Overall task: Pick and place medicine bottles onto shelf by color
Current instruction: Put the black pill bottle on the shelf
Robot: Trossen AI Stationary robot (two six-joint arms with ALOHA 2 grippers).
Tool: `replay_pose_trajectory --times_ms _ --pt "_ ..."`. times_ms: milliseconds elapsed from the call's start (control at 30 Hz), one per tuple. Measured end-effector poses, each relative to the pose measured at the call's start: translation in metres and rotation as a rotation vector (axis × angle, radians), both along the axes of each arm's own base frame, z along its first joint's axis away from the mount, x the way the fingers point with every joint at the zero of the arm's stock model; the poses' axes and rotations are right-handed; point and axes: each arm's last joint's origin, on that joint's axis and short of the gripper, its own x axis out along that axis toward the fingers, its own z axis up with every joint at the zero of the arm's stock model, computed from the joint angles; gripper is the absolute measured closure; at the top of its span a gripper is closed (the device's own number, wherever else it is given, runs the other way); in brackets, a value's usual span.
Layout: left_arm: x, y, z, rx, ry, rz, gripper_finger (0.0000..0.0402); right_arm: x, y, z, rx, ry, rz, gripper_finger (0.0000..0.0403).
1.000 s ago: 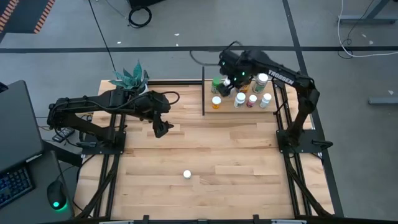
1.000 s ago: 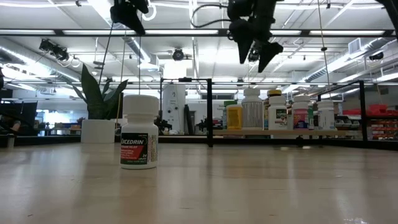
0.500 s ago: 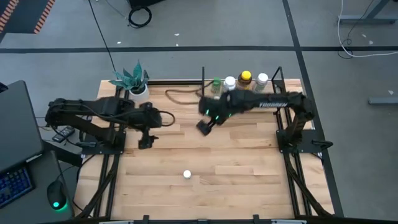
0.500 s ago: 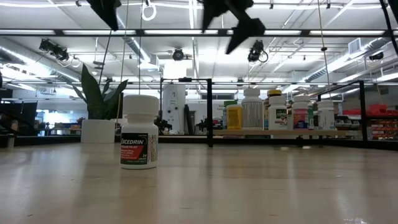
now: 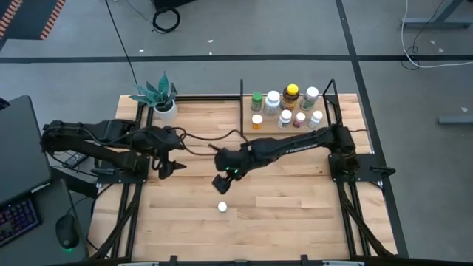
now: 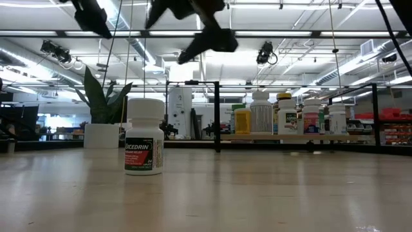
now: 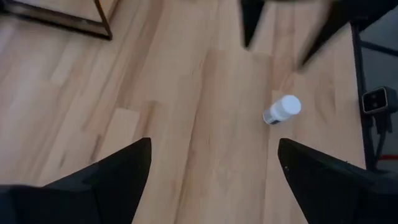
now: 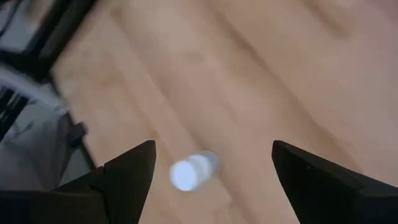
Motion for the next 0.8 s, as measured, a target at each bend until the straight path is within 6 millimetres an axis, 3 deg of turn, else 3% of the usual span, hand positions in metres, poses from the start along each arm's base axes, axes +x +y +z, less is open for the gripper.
replay_pose_trajectory --times_ms 167,400,800 --pt "0.002 0.0 -0.02 -0.047 0.019 0.058 0.0047 0.018 0.024 -0.012 -0.043 -0.029 0.131 0.0082" --pt "0.001 -0.003 -0.022 -0.053 0.026 0.033 0.0047 0.024 0.065 -0.038 -0.103 0.024 0.296 0.0082" --pt "0.001 -0.003 -0.023 -0.044 0.03 0.025 0.0047 0.017 0.083 -0.046 -0.317 0.037 0.373 0.0082"
